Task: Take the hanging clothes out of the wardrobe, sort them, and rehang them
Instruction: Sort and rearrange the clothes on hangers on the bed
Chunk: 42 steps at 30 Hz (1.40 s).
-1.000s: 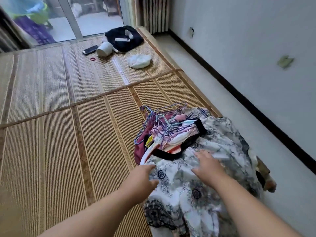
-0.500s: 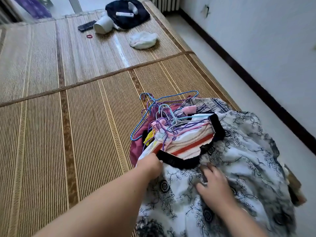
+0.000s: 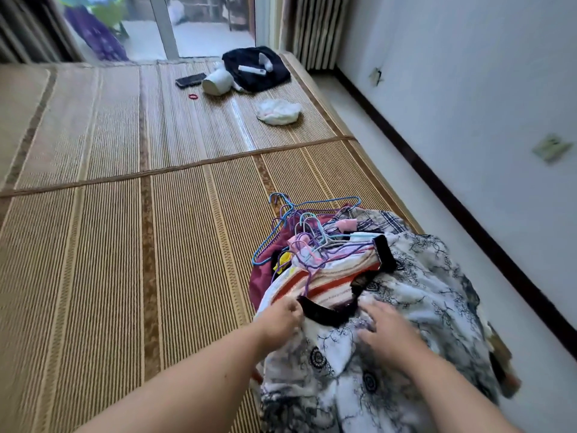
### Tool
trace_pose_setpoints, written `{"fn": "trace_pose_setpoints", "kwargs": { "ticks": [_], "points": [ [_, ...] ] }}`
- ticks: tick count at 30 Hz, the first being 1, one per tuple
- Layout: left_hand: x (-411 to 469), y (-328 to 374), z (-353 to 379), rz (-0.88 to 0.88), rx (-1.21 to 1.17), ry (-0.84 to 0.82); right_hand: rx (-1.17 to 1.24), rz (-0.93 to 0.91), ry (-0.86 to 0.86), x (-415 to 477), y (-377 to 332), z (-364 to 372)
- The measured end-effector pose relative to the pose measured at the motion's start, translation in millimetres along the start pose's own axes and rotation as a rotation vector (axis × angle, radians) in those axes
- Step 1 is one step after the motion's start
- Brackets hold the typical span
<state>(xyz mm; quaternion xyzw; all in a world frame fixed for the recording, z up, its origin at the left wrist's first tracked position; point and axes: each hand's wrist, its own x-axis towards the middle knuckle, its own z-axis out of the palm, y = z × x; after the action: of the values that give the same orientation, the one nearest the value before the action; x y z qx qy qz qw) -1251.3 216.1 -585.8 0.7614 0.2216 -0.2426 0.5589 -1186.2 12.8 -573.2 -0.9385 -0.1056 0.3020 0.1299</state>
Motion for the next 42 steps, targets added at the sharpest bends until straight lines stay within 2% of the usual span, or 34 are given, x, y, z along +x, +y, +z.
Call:
{"fn": "trace_pose_setpoints", "kwargs": {
  "ticks": [2, 6, 11, 14, 16, 19, 21, 23, 27, 31, 35, 38, 42],
  "points": [
    [-1, 0, 15, -0.04, -0.147, 0.001, 0.004, -0.024, -0.023, -1, -1, 6],
    [14, -10, 34, -0.087, -0.024, 0.061, -0.031, -0.014, -0.086, 0, 2, 24],
    [34, -17, 38, -0.222, -0.12, 0.096, -0.045, 0.007, -0.133, 9, 18, 47],
    [39, -13, 44, -0.157, -0.053, 0.138, -0.01, 0.012, -0.108, 8, 22, 51],
    [36, -8, 48, -0.078, 0.056, 0.204, 0.017, -0.008, -0.011, 7, 22, 45],
    [19, -5, 42, 0.05, 0.02, 0.339, 0.077, -0.076, 0.375, 2, 15, 17],
    [-2, -3, 27, 0.149, -0.027, 0.322, 0.08, -0.127, 0.627, 0, 7, -14],
    [-31, -1, 3, 0.193, -0.075, 0.24, -0.009, -0.163, 0.702, -2, -4, -48],
    [-107, -6, -47, 0.223, -0.206, 0.163, -0.347, -0.124, 0.506, -15, -40, -94],
    [-199, -36, -91, 0.291, -0.152, 0.229, -0.251, -0.156, 0.266, -55, -75, -96],
    [-297, -80, -141, 0.36, -0.119, 0.371, -0.123, -0.309, 0.295, -118, -119, -68],
    [-372, -120, -177, 0.351, -0.123, 0.466, -0.025, -0.464, 0.297, -171, -178, -39],
    [-464, -172, -222, 0.326, -0.154, 0.561, -0.122, -0.659, 0.31, -238, -262, -3]
  ]
}}
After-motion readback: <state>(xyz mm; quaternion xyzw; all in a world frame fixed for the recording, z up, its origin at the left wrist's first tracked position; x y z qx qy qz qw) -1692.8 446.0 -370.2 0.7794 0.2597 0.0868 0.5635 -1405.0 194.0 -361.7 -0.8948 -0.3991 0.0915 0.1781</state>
